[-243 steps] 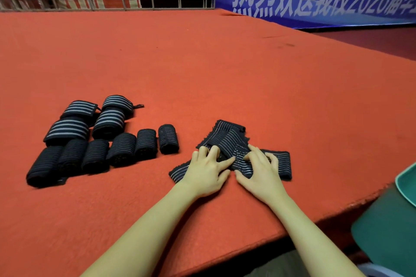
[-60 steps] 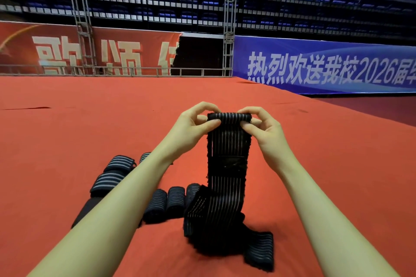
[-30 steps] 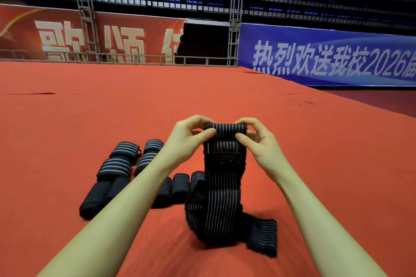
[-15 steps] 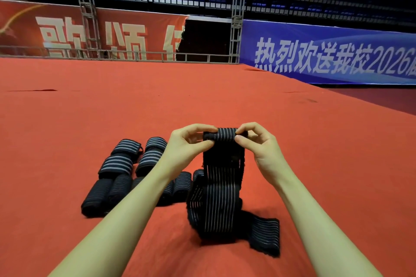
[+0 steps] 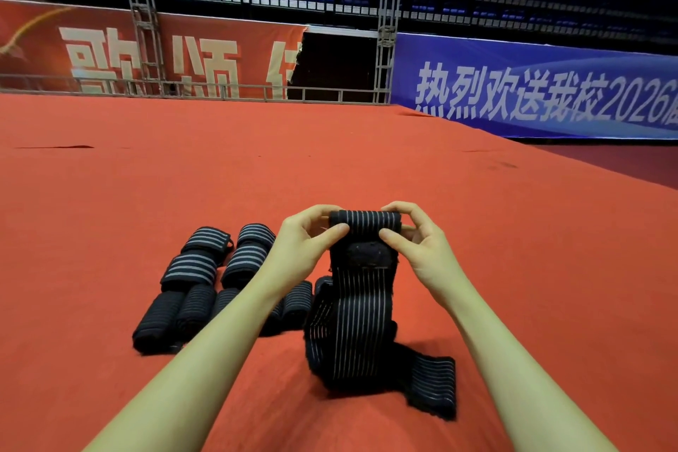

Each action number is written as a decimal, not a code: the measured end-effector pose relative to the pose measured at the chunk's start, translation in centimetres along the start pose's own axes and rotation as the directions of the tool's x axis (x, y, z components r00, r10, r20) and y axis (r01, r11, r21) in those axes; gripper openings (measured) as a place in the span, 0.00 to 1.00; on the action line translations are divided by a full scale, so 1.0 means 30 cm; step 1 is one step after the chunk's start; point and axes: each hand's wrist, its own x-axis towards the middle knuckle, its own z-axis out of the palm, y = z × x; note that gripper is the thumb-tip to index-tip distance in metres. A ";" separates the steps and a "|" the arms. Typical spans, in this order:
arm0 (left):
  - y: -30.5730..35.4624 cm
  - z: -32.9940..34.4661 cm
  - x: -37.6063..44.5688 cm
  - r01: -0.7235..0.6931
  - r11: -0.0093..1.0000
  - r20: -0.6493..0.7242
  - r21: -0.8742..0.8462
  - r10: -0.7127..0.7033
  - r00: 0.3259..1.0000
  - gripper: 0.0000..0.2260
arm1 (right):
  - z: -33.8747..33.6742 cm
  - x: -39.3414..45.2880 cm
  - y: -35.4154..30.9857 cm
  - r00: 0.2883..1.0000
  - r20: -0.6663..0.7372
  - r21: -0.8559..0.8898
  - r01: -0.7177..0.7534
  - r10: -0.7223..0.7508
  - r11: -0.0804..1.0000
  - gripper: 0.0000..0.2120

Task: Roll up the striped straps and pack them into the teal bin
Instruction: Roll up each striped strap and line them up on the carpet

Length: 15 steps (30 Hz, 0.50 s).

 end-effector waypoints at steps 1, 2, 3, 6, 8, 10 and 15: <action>-0.001 -0.001 0.001 0.005 1.000 -0.006 -0.014 -0.005 1.000 0.11 | 0.000 0.001 0.003 1.000 0.003 0.006 -0.001 0.001 1.000 0.14; -0.002 -0.002 0.000 0.011 0.999 -0.013 -0.035 -0.012 1.000 0.12 | -0.001 -0.002 0.005 1.000 0.001 0.011 0.003 -0.003 1.000 0.16; -0.005 -0.002 -0.002 0.018 0.998 -0.027 -0.055 -0.020 0.999 0.13 | -0.001 -0.005 0.007 1.000 0.001 0.009 0.010 -0.010 1.000 0.16; -0.011 0.000 -0.007 0.014 0.999 -0.095 -0.048 -0.019 0.995 0.14 | 0.006 -0.014 0.004 1.000 0.007 -0.007 0.016 -0.016 1.000 0.14; -0.013 0.007 -0.008 -0.004 1.000 -0.136 -0.024 0.001 0.991 0.14 | 0.017 -0.012 0.003 0.998 -0.057 -0.013 0.014 -0.014 1.000 0.14; -0.010 0.019 -0.006 -0.016 1.000 -0.175 -0.013 0.014 0.985 0.14 | 0.031 -0.005 0.006 0.987 -0.159 0.006 0.009 -0.008 1.000 0.13; -0.010 0.045 -0.001 0.014 0.999 -0.198 0.032 -0.007 0.980 0.21 | 0.059 -0.008 0.022 0.977 -0.209 -0.067 0.024 -0.037 0.997 0.14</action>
